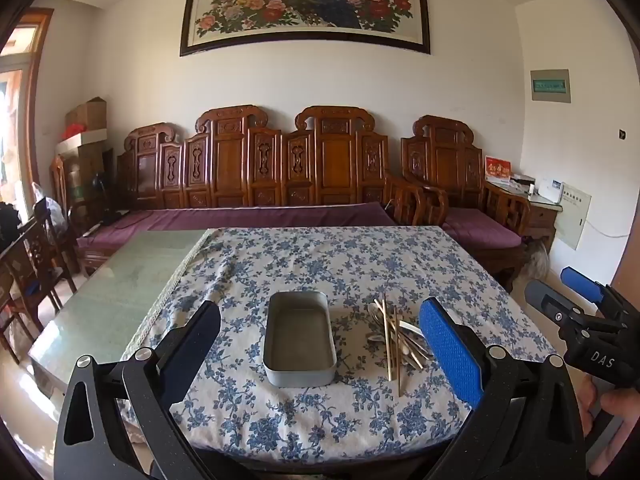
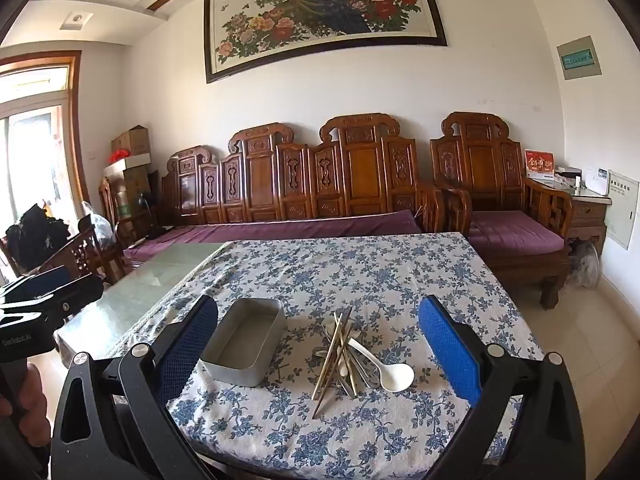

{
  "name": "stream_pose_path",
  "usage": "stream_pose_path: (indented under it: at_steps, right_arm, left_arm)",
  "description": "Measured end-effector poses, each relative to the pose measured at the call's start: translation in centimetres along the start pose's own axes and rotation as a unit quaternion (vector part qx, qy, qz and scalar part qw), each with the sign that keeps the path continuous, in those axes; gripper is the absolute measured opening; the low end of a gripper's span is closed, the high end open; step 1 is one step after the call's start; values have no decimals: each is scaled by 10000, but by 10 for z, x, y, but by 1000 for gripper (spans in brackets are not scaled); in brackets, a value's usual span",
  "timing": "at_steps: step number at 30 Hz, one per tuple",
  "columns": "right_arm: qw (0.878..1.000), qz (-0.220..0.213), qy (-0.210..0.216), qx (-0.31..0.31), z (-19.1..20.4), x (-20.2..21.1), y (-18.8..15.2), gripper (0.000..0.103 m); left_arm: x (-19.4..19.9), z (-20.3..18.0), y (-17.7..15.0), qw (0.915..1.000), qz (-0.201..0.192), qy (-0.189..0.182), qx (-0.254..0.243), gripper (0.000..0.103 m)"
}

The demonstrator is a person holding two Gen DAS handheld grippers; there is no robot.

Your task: Organize utensils

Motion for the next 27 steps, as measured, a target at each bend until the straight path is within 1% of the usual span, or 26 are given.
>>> stream_pose_path:
  at_steps: [7,15,17,19,27]
  right_arm:
    - [10000,9,-2,-2,0,0,1,100]
    - [10000,-5,8,-6,-1,1,1,100]
    - [10000,-4,7,-2,-1,1,1,100]
    - [10000,-6,9,-4,-1,1,1,100]
    - [10000,-16,12,-4,0,2,0,100]
  left_arm:
    - [-4,0,1,10000,26,10,-5,96]
    - [-1,0,0,10000,-31,12,-10,97]
    - [0,-2,5,10000,-41,12,-14,97]
    - [5,0,1,10000,-45,14,-13,96]
    - [6,2,3,10000,-54,21,-15,97]
Point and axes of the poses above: each gripper's, at about its wrist camera, not at the fingertips, and x roughly against the way its jaws point, z to its left, y to its top, the point moved 5 cm from there along -x, roughly the way its jaws point, and after that the axes turned 14 degrees about -x, right-handed, at the moved point
